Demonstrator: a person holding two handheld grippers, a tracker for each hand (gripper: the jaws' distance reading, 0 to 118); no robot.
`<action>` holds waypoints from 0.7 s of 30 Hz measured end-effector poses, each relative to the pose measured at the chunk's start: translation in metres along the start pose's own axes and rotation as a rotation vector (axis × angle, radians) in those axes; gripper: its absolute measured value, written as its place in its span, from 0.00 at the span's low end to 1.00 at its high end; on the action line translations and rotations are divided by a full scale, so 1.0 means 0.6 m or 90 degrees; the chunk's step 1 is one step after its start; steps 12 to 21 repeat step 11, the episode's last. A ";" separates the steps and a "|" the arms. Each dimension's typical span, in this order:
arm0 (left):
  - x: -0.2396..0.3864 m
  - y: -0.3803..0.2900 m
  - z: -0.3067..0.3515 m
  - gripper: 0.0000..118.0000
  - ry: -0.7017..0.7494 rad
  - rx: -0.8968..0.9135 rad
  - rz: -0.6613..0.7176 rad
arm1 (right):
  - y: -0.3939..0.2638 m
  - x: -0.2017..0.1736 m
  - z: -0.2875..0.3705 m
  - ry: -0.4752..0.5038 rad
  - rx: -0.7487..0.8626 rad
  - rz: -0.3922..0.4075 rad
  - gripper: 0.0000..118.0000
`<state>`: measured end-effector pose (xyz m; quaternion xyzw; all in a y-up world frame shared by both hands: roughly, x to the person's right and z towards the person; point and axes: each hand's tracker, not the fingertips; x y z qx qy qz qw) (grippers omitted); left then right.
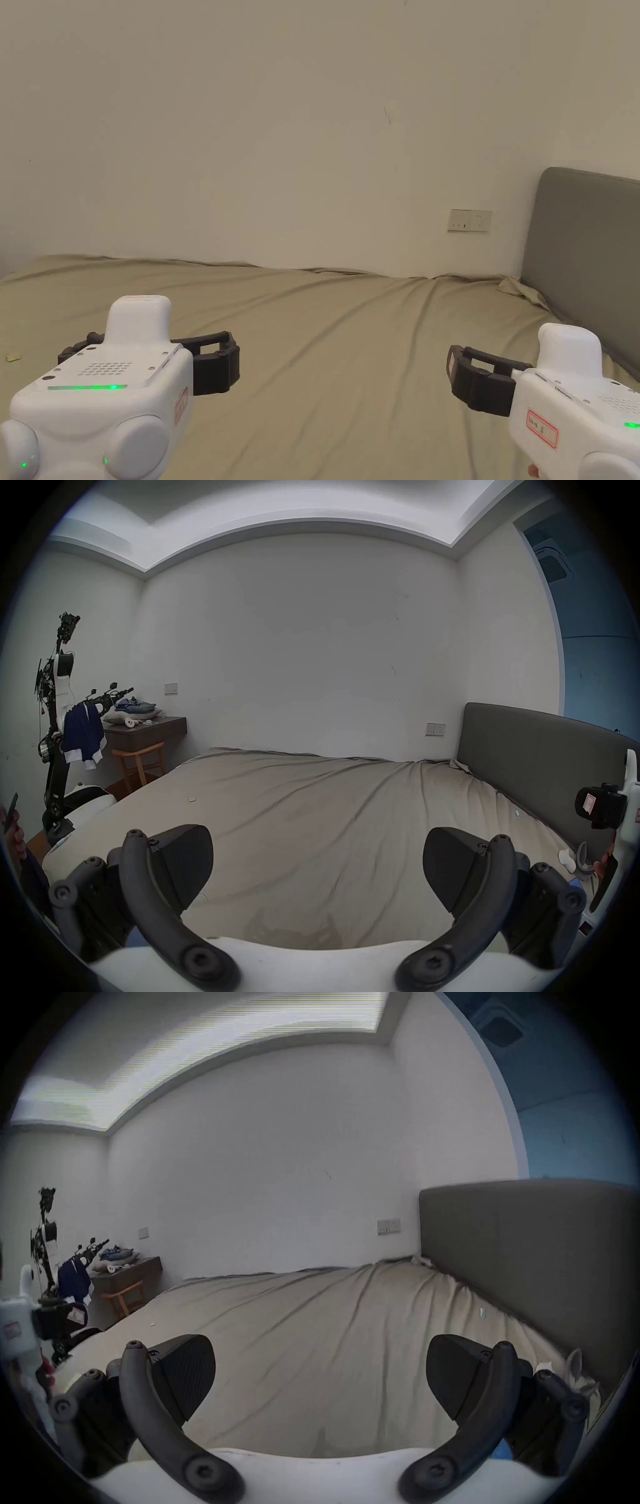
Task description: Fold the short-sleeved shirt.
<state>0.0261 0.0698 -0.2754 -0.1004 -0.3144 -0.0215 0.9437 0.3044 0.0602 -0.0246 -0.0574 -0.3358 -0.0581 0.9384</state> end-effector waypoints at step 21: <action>0.004 -0.005 0.001 1.00 0.000 0.002 -0.010 | -0.006 0.010 -0.006 -0.034 0.014 -0.009 1.00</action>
